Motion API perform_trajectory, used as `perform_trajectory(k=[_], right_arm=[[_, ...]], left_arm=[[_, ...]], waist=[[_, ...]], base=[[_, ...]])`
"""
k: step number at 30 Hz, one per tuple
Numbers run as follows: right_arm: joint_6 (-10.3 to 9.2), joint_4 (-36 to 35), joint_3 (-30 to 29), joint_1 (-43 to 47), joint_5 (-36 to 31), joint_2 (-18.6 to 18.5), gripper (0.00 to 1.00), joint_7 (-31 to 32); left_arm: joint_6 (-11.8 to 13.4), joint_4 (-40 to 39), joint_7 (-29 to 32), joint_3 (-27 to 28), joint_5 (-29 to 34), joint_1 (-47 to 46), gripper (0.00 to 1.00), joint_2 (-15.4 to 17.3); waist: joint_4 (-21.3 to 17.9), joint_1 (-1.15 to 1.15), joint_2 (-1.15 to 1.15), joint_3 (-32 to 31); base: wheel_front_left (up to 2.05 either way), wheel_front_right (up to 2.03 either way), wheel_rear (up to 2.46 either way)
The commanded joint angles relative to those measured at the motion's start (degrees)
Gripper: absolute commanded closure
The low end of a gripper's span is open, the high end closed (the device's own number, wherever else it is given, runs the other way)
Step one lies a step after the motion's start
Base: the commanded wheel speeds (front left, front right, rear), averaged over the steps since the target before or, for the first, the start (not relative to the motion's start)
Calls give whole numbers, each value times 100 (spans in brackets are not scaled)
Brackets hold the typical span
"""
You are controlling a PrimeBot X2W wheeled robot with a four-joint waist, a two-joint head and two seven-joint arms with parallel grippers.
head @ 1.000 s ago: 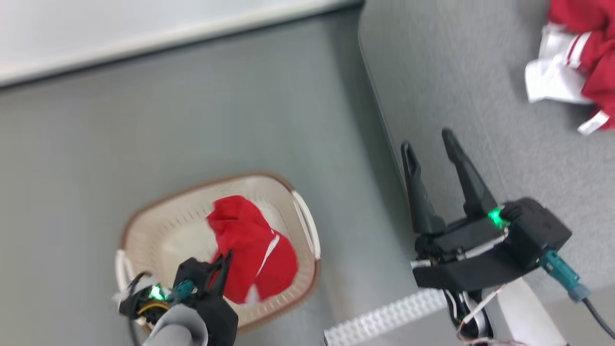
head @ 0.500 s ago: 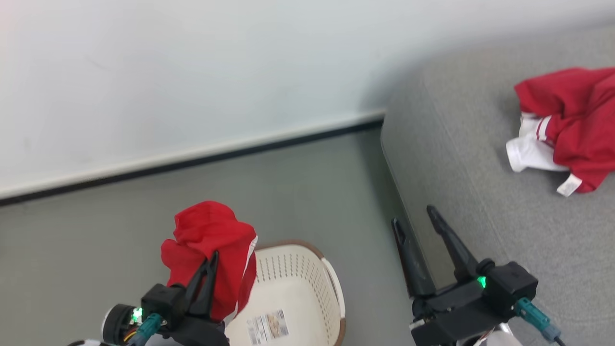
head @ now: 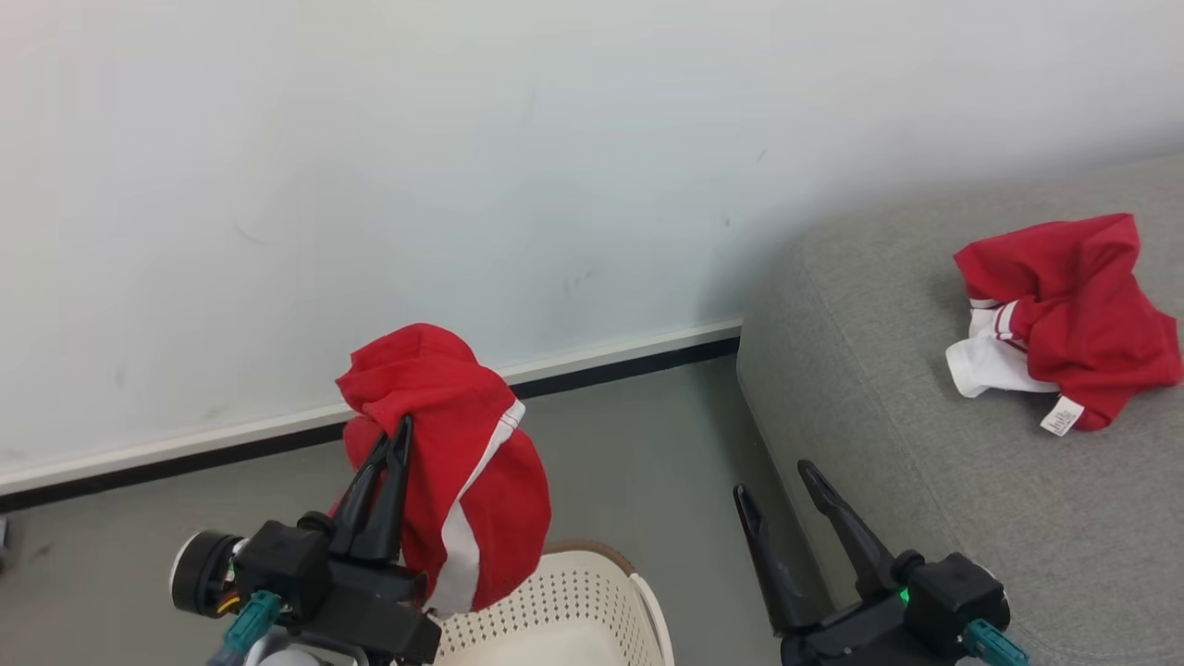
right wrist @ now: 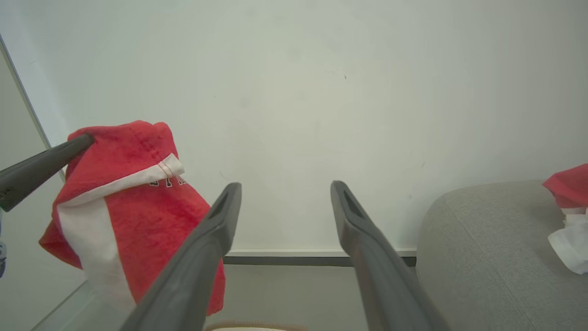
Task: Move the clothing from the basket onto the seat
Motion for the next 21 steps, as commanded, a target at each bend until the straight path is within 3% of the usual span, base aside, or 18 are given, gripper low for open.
perform_trajectory(k=[1,11,21], right_arm=[[3,1,26,54,19,-25,0,2],[3,-5,90,37,-2,-20,0,2],[3,-131,621,-132,234,-144,0,2]], left_arm=[[1,-71,-28,-6,38,24,100,37],[-6,-221,-21,-177,262,-164,100,158],[-154,-231,-8,-514,217,-384,100,-76]], waist=[[-86,1,1,-124],[-169,1,1,-202],[-122,1,1,-161]], base=[[0,0,0],[0,0,0],[0,0,0]])
